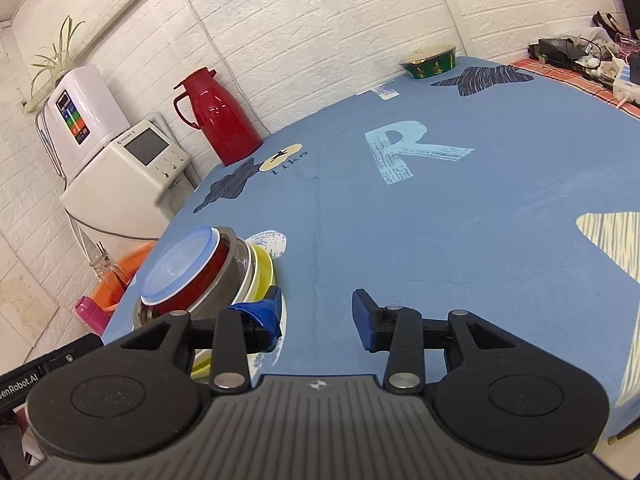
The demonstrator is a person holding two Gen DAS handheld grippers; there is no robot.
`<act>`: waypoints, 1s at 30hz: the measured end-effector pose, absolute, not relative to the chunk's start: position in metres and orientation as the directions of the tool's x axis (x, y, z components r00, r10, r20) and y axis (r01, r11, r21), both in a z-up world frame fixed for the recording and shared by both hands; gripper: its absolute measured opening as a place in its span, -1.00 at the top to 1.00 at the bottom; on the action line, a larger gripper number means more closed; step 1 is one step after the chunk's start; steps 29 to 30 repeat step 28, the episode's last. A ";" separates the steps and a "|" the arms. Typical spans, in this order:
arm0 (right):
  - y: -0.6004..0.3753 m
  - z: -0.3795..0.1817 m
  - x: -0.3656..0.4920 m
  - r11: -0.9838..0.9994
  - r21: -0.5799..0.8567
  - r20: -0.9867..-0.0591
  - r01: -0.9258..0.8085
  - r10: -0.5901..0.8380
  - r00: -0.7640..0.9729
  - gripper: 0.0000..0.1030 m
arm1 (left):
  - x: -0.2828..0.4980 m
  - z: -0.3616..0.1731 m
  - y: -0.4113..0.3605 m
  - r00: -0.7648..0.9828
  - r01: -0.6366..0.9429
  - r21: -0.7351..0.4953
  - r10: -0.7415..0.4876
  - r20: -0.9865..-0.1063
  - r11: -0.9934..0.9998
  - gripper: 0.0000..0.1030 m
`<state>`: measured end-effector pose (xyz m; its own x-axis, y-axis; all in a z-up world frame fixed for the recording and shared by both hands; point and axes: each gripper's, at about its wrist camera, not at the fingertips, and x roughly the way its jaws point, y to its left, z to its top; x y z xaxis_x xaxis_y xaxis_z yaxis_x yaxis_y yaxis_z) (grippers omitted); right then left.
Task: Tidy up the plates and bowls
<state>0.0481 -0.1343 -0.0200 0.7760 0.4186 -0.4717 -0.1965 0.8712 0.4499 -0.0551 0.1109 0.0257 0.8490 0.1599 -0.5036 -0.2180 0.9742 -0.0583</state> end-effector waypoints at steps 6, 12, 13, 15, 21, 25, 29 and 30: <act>-0.130 -0.025 0.032 0.923 0.335 -0.537 -0.189 0.352 0.767 0.53 | -0.061 0.017 0.088 0.842 -0.171 -0.033 0.128 -0.523 0.985 -0.32; -0.121 -0.024 0.018 0.955 0.225 -0.547 -0.193 0.288 0.786 0.50 | -0.058 0.008 0.072 0.830 -0.127 -0.018 0.097 -0.550 0.992 -0.32; -0.121 -0.024 0.017 0.958 0.216 -0.546 -0.190 0.280 0.790 0.49 | -0.059 0.007 0.071 0.829 -0.121 -0.019 0.090 -0.552 0.992 -0.32; -0.120 -0.025 0.014 0.960 0.208 -0.546 -0.188 0.274 0.792 0.49 | -0.059 0.006 0.069 0.827 -0.108 -0.025 0.076 -0.557 0.994 -0.32; -0.115 -0.025 0.009 0.957 0.207 -0.534 -0.201 0.283 0.797 0.46 | -0.060 0.005 0.069 0.827 -0.100 -0.035 0.064 -0.559 0.994 -0.32; -0.110 -0.026 0.007 0.954 0.206 -0.537 -0.218 0.296 0.790 0.45 | -0.061 0.004 0.072 0.834 -0.095 -0.058 0.047 -0.550 0.994 -0.32; -0.108 -0.027 0.008 0.951 0.209 -0.542 -0.226 0.305 0.783 0.44 | -0.061 0.004 0.073 0.833 -0.093 -0.058 0.045 -0.552 0.994 -0.32; -0.108 -0.027 0.008 0.951 0.209 -0.542 -0.226 0.305 0.783 0.44 | -0.061 0.004 0.073 0.833 -0.093 -0.058 0.045 -0.552 0.994 -0.32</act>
